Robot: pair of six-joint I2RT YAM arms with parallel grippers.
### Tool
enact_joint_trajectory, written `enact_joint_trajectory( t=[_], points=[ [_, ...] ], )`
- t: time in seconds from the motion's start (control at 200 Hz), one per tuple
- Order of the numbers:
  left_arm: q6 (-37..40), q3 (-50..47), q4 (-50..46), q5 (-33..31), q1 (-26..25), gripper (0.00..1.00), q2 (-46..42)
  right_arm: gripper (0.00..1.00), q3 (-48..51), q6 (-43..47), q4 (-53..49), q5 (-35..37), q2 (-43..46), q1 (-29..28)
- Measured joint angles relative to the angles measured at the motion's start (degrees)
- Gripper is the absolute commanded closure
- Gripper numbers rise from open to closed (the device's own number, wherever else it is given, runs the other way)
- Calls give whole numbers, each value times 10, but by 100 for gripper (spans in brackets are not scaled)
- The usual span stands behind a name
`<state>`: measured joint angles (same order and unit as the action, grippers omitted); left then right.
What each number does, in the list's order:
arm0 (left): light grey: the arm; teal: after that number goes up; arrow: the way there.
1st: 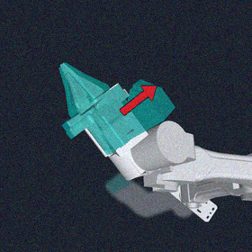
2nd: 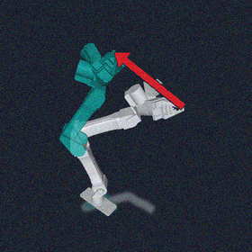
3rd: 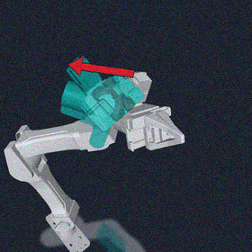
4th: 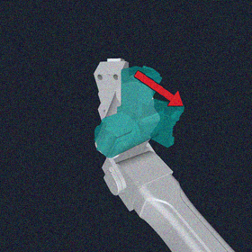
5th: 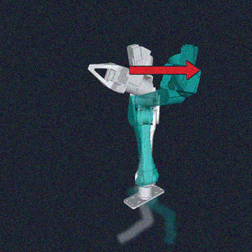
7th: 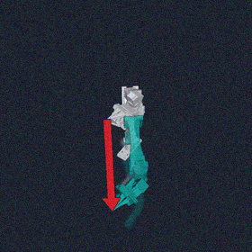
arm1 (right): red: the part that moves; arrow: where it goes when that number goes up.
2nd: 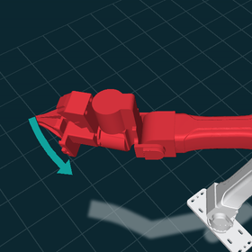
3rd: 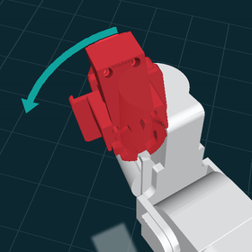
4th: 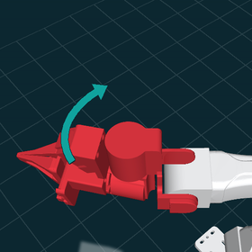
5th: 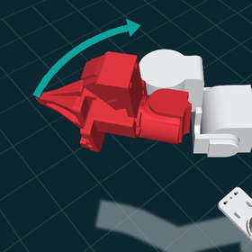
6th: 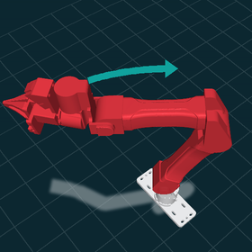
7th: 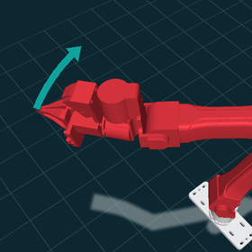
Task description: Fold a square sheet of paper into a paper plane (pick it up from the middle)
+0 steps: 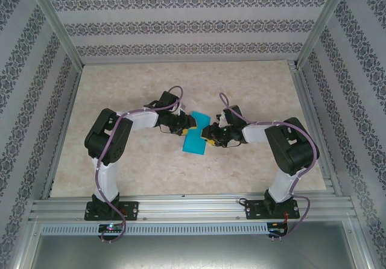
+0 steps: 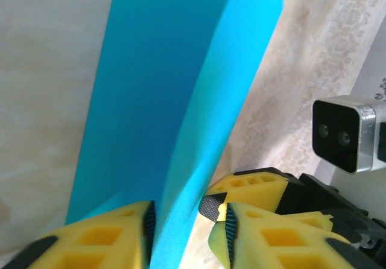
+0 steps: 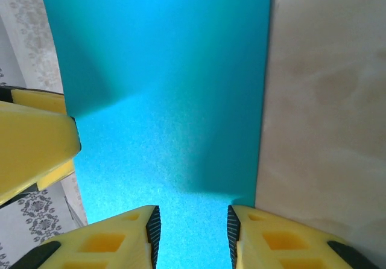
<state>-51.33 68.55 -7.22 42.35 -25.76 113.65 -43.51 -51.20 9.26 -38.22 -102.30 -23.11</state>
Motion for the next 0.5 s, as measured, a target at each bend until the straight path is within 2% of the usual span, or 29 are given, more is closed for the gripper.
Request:
enact_joint_trajectory(
  t=[0.255, 0.4, 0.5],
  points=[
    [18, 11, -14, 6, 0, 88, 1, 50, 16, -5, 21, 12, 24, 0],
    [36, 25, -37, 5, 0, 95, 1, 46, 37, 22, -16, 74, 89, -5],
    [57, 42, -68, 3, 0, 95, 1, 43, 48, 51, -32, 118, 150, -8]
  ],
)
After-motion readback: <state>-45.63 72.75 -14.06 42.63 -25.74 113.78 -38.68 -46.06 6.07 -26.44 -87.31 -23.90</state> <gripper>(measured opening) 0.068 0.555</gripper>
